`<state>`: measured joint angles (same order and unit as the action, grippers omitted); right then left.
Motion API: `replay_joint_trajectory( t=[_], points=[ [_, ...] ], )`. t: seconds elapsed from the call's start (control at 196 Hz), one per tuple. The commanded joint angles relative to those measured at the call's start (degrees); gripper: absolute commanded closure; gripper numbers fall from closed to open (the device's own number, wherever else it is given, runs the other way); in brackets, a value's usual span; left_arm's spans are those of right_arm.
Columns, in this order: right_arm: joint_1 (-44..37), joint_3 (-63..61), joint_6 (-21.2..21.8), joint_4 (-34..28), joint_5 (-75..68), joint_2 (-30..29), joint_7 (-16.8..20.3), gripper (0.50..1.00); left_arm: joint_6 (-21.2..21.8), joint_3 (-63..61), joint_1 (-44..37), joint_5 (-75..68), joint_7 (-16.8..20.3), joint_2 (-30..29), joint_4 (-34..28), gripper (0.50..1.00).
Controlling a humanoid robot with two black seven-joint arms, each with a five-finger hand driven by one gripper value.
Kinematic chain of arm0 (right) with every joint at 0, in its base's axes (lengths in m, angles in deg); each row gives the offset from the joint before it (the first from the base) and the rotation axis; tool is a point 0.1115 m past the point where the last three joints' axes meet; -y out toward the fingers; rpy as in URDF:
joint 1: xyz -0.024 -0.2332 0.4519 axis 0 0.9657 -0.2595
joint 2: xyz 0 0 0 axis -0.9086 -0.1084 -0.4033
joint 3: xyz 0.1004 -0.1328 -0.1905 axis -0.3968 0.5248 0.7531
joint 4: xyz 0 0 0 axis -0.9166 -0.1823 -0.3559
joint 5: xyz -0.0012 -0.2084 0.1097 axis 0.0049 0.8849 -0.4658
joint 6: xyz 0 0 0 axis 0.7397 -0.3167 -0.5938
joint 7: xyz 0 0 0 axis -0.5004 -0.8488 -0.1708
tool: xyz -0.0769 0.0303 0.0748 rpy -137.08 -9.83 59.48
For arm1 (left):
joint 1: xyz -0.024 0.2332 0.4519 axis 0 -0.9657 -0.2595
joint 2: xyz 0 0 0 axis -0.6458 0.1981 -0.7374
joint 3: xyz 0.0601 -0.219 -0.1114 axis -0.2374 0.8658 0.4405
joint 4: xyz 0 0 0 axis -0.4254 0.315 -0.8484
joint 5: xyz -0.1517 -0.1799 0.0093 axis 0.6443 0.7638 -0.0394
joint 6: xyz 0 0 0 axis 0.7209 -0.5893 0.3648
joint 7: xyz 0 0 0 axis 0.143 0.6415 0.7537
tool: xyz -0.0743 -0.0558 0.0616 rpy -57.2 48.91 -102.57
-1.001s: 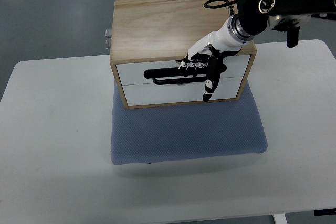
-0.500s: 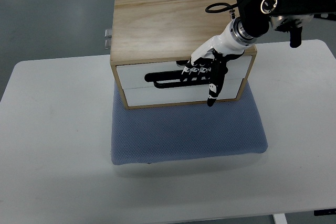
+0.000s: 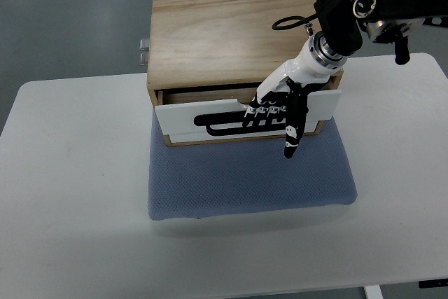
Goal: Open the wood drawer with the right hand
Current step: 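Pull the handle toward the robot with the right hand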
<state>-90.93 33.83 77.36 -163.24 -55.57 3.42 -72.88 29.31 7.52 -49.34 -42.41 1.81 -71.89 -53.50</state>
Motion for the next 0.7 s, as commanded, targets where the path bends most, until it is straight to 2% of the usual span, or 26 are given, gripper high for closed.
replay_joint_trajectory(
  t=[0.0, 0.694],
  points=[
    [-0.14, -0.12, 0.01, -1.03, 0.00, 0.23, -0.01, 0.556, 0.00, 0.00, 0.00, 0.00, 0.00, 0.00, 0.03, 0.500],
    [-2.25, -0.56, 0.01, -4.98, 0.08, 1.99, -0.28, 0.556, 0.00, 0.00, 0.00, 0.00, 0.00, 0.00, 0.03, 0.500]
  ],
)
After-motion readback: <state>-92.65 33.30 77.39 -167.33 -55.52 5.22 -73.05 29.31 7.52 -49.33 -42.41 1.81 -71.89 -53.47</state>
